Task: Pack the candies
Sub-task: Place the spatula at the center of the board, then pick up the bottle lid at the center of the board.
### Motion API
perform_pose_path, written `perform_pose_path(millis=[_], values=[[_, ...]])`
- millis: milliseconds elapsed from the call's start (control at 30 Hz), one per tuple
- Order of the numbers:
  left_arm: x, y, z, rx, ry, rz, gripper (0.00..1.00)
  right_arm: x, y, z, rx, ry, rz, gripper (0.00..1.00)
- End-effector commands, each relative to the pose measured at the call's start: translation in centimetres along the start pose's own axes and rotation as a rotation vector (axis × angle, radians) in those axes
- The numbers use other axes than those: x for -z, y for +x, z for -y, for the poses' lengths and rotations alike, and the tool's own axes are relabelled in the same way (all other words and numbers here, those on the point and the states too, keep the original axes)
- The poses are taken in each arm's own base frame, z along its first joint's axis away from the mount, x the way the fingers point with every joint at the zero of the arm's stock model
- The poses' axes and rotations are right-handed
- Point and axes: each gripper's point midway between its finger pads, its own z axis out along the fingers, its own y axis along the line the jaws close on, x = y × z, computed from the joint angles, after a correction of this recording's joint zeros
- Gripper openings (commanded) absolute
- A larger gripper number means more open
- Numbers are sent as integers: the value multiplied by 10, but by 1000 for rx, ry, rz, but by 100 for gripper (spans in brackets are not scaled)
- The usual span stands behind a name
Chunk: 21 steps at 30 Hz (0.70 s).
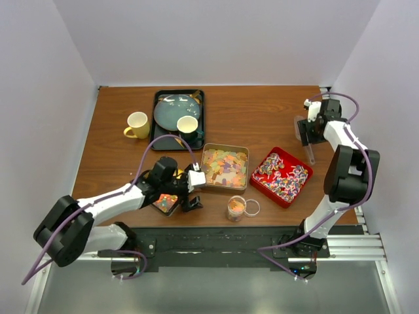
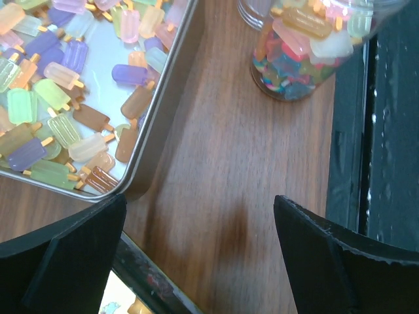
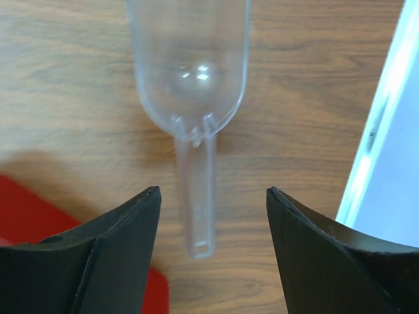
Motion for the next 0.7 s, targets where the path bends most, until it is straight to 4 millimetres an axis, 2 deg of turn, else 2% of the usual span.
perform_pose_path(millis=[0,133,200,233,267,333,367,433,467,500,600,667], values=[[0,-43,-13,42,-109,200,100,53,-26,-33,12,-196,147,69],[2,-50,1,88,-81,306,100,86,-16,-66,113,-371,190,71],[2,-49,15,58,-60,348,100,100,5,-90,185,-477,147,72],[1,-40,22,58,-50,344,100,111,9,-105,292,-554,182,72],[2,-45,27,25,-43,378,100,127,23,-125,368,-610,159,73],[0,-35,34,-3,-42,373,100,137,45,-143,550,-658,160,73],[-2,-35,39,-26,-29,381,100,155,57,-160,650,-695,173,74],[-5,-31,43,-44,-16,372,100,163,84,-177,831,-747,168,76],[-7,-30,50,-57,10,368,100,175,90,-186,932,-749,205,77],[-9,-29,57,-92,43,365,100,174,105,-192,986,-771,194,78],[-17,-22,75,-154,101,336,100,179,128,-203,1197,-809,225,81],[-18,-23,81,-151,118,344,100,179,137,-209,1325,-837,256,83]])
